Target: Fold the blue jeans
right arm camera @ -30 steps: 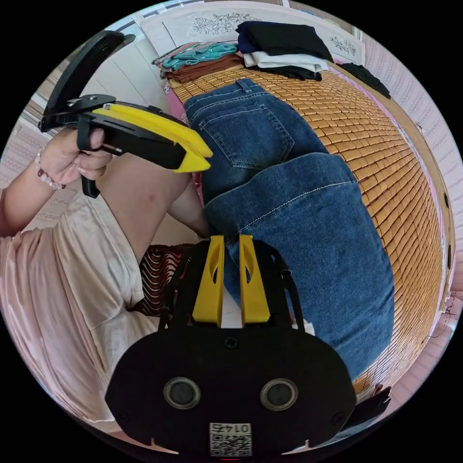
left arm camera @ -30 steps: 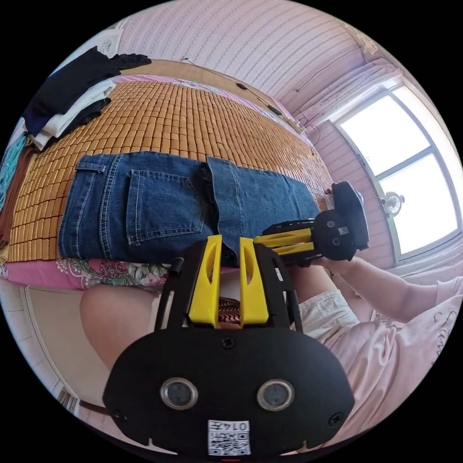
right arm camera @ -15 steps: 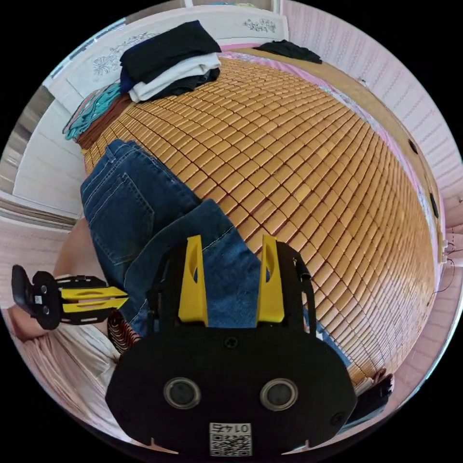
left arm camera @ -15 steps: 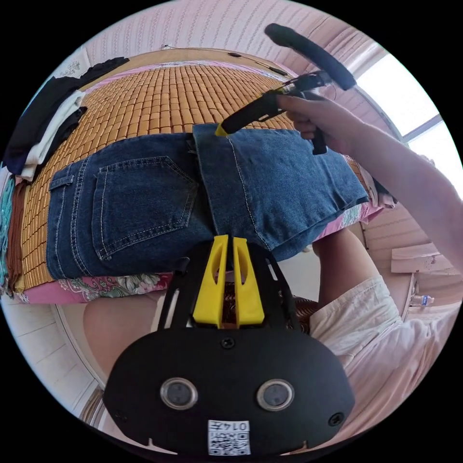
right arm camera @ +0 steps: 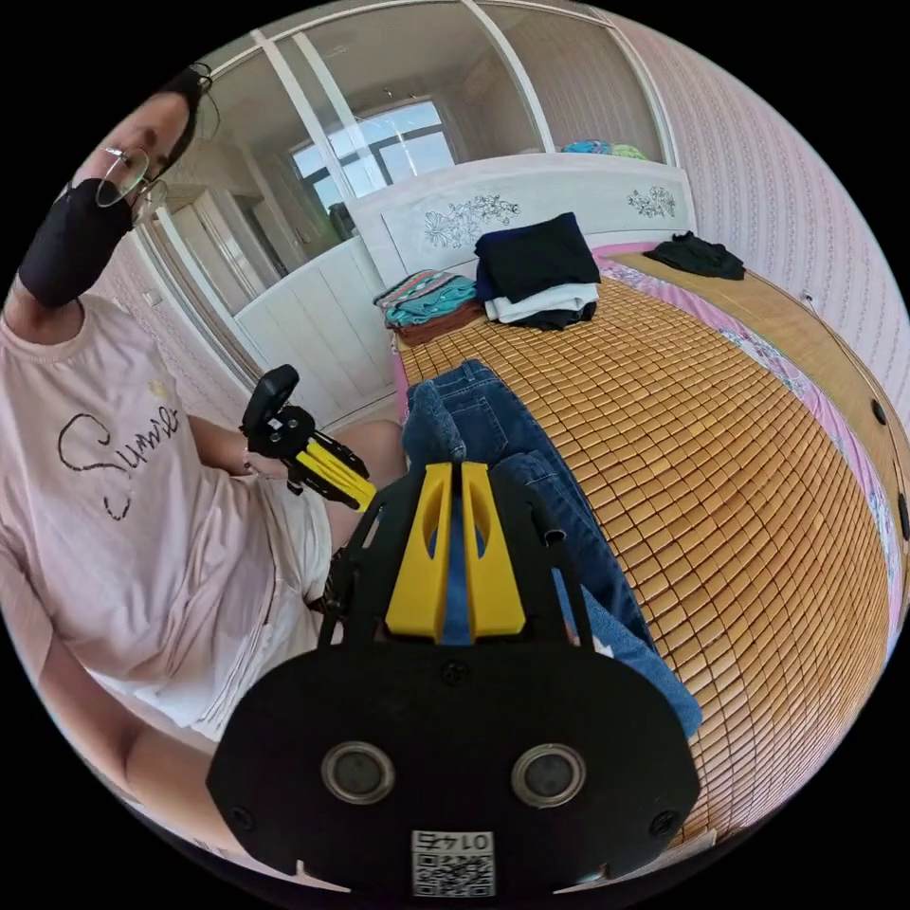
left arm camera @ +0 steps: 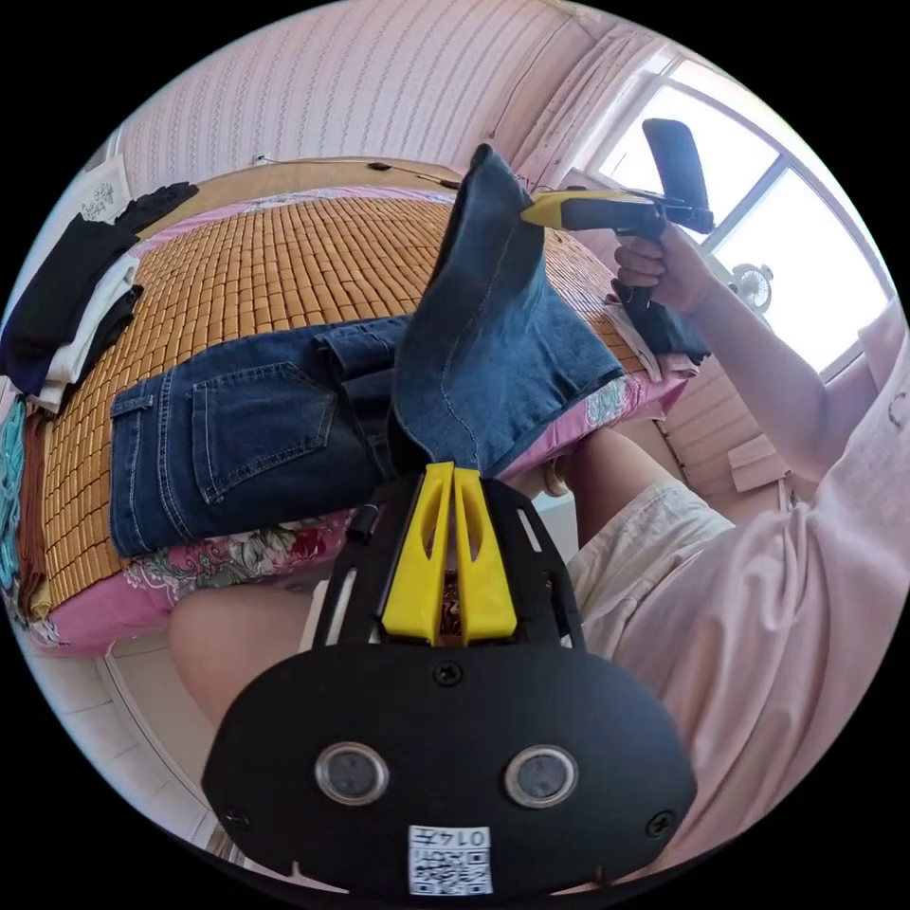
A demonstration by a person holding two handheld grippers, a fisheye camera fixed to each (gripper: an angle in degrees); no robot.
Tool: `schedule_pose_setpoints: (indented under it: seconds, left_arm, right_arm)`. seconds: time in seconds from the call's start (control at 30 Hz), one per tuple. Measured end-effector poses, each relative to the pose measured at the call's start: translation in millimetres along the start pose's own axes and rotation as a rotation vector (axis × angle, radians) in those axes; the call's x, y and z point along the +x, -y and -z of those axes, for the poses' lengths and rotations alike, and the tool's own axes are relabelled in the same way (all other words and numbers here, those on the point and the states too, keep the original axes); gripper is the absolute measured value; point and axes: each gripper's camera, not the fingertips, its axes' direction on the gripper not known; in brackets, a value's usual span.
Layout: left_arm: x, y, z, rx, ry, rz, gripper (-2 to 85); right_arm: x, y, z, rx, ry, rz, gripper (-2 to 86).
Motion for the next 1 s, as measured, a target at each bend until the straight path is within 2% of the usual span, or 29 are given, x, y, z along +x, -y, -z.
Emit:
schedule_pose_setpoints:
  seconds: [0.1,0.23,0.3,0.33,0.37,0.43,0.5,0.63,0.8,1.0]
  left_arm:
    - [-4.8,-2.0,-4.0,0.006,-0.024,0.036,-0.9]
    - [-4.4,9.7,2.4,0.036,0.028,0.007,-0.6]
    - [-14.8,11.6,-7.5,0.007,0.029,0.066,0.0]
    - [-23.3,12.0,-18.0,-0.027,0.007,0.106,0.8]
    - [-27.0,12.2,-23.7,-0.048,-0.006,0.12,2.4]
    - [-36.0,16.2,-40.0,-0.136,-0.026,0.156,6.4]
    - [-36.4,20.3,-39.9,-0.118,-0.019,0.152,7.5]
    - [-37.5,39.2,-43.1,-0.064,0.027,0.143,8.7]
    - [-39.4,53.1,-74.3,-0.162,0.121,0.107,9.6]
    - [-41.0,53.2,-74.4,-0.119,0.11,0.132,8.8]
  right_arm:
    - [17.6,10.4,-26.4,-0.06,-0.077,-0.048,1.0]
    - [64.6,49.0,-65.4,-0.099,-0.135,-0.089,4.4]
    - [97.6,59.0,-102.4,-0.202,-0.085,-0.143,9.0]
    - [118.2,61.4,-134.3,-0.321,-0.046,-0.183,12.5]
    - [131.3,59.7,-165.6,-0.443,-0.069,-0.195,13.9]
    - [134.2,57.5,-195.4,-0.558,-0.138,-0.166,14.2]
    - [122.5,60.2,-197.6,-0.548,-0.146,-0.07,12.7]
    - [105.8,61.0,-193.6,-0.569,-0.247,0.013,3.7]
    - [78.8,58.5,-154.4,-0.48,-0.282,0.116,1.7]
    - [66.8,51.2,-105.4,-0.394,-0.275,0.093,0.5]
